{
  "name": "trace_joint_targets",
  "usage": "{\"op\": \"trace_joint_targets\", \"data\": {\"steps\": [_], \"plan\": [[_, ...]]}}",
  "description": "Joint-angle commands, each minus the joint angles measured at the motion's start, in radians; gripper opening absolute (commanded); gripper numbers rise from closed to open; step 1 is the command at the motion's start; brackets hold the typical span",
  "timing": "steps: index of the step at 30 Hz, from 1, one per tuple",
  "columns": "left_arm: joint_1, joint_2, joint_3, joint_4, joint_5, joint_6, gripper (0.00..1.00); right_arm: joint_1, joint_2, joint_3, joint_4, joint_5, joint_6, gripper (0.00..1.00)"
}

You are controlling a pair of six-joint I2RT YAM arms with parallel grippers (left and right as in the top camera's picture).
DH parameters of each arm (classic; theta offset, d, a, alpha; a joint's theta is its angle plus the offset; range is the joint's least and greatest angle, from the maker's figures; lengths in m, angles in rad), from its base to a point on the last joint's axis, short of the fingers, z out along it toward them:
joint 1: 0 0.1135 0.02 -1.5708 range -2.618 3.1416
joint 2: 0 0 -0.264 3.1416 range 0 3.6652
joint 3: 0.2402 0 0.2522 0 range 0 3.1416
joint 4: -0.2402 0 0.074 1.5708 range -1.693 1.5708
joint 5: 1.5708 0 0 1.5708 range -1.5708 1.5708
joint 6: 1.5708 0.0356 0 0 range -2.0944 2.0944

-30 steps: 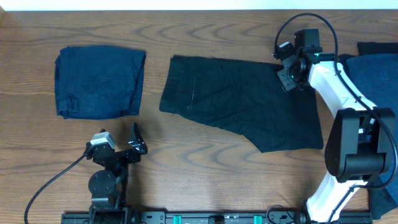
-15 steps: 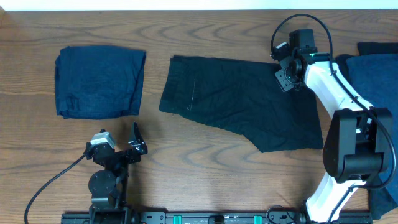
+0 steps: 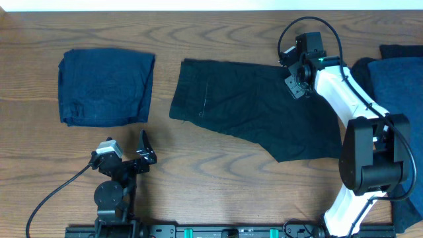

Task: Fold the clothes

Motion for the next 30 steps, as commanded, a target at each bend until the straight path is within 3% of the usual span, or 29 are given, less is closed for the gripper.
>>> {"op": "trace_joint_targets", "data": {"steps": [1, 7, 11, 16, 21, 30], "plan": [[-0.004, -0.007, -0.020, -0.037, -0.016, 0.013, 0.98, 0.007, 0.010, -0.002, -0.003, 0.029, -0.011, 0.58], [-0.004, -0.007, -0.020, -0.037, -0.016, 0.013, 0.98, 0.002, 0.010, -0.002, 0.031, 0.035, -0.009, 0.59], [-0.004, -0.007, -0.020, -0.037, -0.016, 0.013, 0.98, -0.026, 0.010, -0.002, 0.101, 0.035, 0.076, 0.75], [-0.004, -0.007, -0.020, -0.037, -0.016, 0.013, 0.98, -0.101, 0.010, -0.002, 0.114, -0.082, 0.116, 0.73], [-0.004, -0.007, -0.020, -0.037, -0.016, 0.013, 0.98, -0.196, 0.016, -0.002, 0.117, -0.288, 0.145, 0.64], [-0.004, -0.007, -0.020, -0.037, -0.016, 0.013, 0.98, -0.277, 0.023, -0.002, 0.122, -0.386, 0.151, 0.54]]}}
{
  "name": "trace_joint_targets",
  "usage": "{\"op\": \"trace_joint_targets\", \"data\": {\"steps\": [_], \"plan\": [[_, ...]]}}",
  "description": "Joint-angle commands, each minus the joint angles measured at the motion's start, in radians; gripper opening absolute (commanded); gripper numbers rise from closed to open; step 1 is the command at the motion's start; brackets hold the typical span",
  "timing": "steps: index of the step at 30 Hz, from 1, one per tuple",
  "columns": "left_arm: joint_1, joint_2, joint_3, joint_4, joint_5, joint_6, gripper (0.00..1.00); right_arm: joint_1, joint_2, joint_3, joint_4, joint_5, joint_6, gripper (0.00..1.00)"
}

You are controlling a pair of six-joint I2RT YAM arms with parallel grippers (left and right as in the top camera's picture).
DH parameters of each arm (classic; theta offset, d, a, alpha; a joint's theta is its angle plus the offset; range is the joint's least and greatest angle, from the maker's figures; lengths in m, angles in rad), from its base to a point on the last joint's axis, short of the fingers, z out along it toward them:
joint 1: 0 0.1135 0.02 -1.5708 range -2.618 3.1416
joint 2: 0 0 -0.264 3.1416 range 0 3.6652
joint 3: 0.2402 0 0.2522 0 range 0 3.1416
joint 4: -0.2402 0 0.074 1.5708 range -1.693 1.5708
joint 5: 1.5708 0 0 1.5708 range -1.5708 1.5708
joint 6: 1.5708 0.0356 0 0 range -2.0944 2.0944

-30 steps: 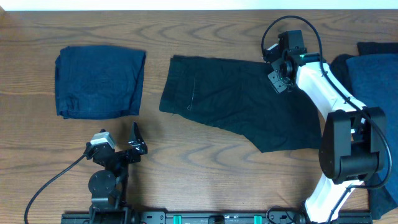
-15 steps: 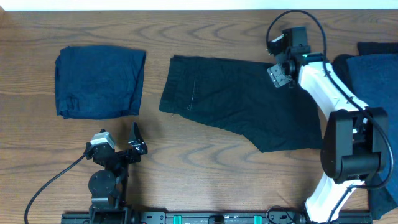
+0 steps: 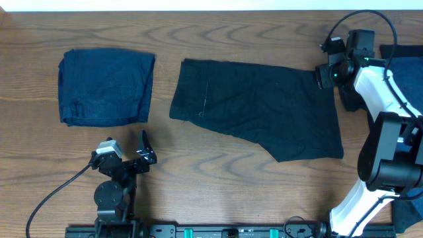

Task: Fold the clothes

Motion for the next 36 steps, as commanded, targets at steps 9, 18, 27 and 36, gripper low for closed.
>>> {"op": "trace_joint_targets", "data": {"steps": [9, 18, 27, 36], "plan": [[-0.004, -0.007, -0.020, -0.037, -0.016, 0.013, 0.98, -0.009, 0.080, -0.002, 0.087, -0.062, 0.014, 0.54], [-0.004, -0.007, -0.020, -0.037, -0.016, 0.013, 0.98, -0.025, 0.093, -0.002, 0.120, -0.063, 0.014, 0.58], [-0.004, -0.007, -0.020, -0.037, -0.016, 0.013, 0.98, -0.043, 0.094, -0.002, 0.138, -0.062, 0.033, 0.59], [-0.004, -0.007, -0.020, -0.037, -0.016, 0.013, 0.98, -0.047, 0.107, -0.002, 0.135, -0.063, 0.033, 0.54]]}}
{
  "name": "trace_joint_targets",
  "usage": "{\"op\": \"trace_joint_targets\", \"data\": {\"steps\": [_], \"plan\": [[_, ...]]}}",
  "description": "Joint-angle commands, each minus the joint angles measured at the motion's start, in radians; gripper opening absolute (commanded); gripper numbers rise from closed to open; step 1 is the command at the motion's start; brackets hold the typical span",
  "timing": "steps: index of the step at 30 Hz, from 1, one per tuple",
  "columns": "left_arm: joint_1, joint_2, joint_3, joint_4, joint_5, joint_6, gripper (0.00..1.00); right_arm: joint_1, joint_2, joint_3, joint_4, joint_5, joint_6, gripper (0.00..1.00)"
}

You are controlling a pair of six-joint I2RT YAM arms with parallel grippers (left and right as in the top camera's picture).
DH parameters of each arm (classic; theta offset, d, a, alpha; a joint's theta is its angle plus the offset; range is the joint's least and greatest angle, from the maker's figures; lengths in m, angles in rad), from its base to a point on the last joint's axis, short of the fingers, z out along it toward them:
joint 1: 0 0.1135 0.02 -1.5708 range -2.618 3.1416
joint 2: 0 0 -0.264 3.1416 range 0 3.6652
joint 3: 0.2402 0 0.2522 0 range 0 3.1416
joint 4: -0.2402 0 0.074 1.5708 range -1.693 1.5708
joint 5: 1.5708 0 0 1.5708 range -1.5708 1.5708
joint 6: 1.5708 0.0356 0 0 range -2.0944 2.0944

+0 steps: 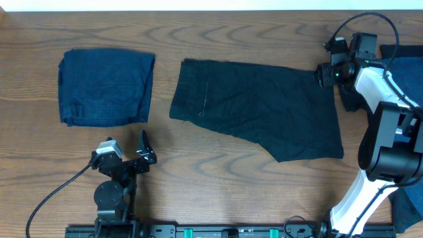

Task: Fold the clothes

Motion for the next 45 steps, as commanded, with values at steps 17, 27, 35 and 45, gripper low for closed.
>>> {"op": "trace_joint_targets", "data": {"steps": [17, 27, 35, 45], "plan": [[-0.004, -0.007, -0.020, -0.037, -0.016, 0.013, 0.98, -0.008, 0.029, -0.002, -0.012, -0.024, 0.014, 0.01], [-0.004, -0.007, -0.020, -0.037, -0.016, 0.013, 0.98, -0.002, 0.029, -0.002, -0.040, -0.044, 0.010, 0.05], [-0.004, -0.007, -0.020, -0.037, -0.016, 0.013, 0.98, -0.002, 0.029, -0.002, -0.051, -0.042, -0.006, 0.38], [-0.004, -0.007, -0.020, -0.037, -0.016, 0.013, 0.98, -0.003, 0.030, -0.002, -0.049, -0.047, -0.005, 0.01]]}}
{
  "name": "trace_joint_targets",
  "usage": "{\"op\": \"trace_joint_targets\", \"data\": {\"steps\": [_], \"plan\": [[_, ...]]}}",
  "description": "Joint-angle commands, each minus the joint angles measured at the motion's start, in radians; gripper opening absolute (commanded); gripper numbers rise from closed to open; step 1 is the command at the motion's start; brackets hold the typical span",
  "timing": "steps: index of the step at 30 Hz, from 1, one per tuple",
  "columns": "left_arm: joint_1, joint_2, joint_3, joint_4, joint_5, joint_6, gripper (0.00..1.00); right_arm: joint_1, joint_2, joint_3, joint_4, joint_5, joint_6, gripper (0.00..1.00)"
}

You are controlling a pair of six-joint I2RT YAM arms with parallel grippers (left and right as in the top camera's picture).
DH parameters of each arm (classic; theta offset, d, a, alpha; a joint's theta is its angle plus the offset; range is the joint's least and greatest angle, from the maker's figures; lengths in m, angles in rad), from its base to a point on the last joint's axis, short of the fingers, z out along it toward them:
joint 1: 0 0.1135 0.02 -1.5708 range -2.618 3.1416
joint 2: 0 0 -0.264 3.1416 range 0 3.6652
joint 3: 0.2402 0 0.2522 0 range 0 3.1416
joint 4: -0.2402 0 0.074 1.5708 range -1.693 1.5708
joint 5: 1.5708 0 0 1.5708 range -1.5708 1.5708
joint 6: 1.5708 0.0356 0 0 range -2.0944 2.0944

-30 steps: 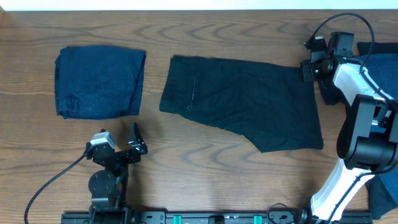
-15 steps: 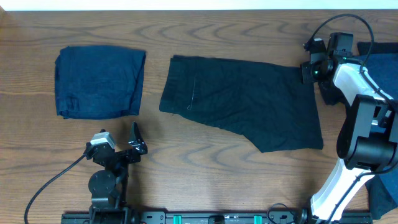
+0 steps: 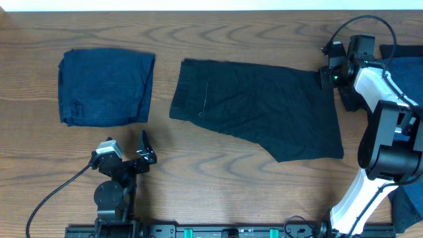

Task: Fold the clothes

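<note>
Black shorts (image 3: 258, 106) lie spread flat across the middle of the table, with the waist edge toward the right. My right gripper (image 3: 326, 74) stands at the shorts' upper right corner, its fingers pointing down at the cloth edge; the overhead view does not show whether they pinch it. My left gripper (image 3: 146, 150) rests low at the front left, apart from any cloth, its fingers spread. A folded blue garment (image 3: 106, 86) sits at the far left.
A pile of dark blue clothes (image 3: 403, 73) lies at the right edge, behind the right arm. The left arm's base and cable (image 3: 109, 192) occupy the front left. A rail (image 3: 198, 231) runs along the front edge.
The right wrist has shifted only a hair at the shorts' upper right corner. The shorts, the folded garment and the left arm are where they were.
The right gripper was first over the shorts' upper right part, with its arm covering that side. A second later it stood at the upper right corner with the shorts lying flat and fully shown. It has stayed there since. The left arm never moved.
</note>
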Motion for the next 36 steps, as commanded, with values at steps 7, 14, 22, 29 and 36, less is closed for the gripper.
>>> {"op": "trace_joint_targets", "data": {"steps": [7, 14, 22, 29, 36], "plan": [[-0.004, -0.007, -0.020, -0.037, -0.016, 0.013, 0.98, -0.002, -0.019, 0.000, -0.031, -0.056, -0.003, 0.01], [-0.004, -0.007, -0.020, -0.037, -0.016, 0.013, 0.98, 0.029, -0.113, 0.000, -0.147, -0.151, -0.003, 0.01], [-0.004, -0.007, -0.020, -0.037, -0.016, 0.013, 0.98, 0.096, -0.163, 0.000, -0.355, -0.156, 0.027, 0.01], [-0.004, -0.007, -0.020, -0.037, -0.016, 0.013, 0.98, 0.119, -0.163, -0.001, -0.420, -0.110, 0.043, 0.01], [-0.004, -0.007, -0.020, -0.037, -0.016, 0.013, 0.98, 0.126, -0.163, -0.001, -0.498, -0.071, 0.209, 0.01]]}}
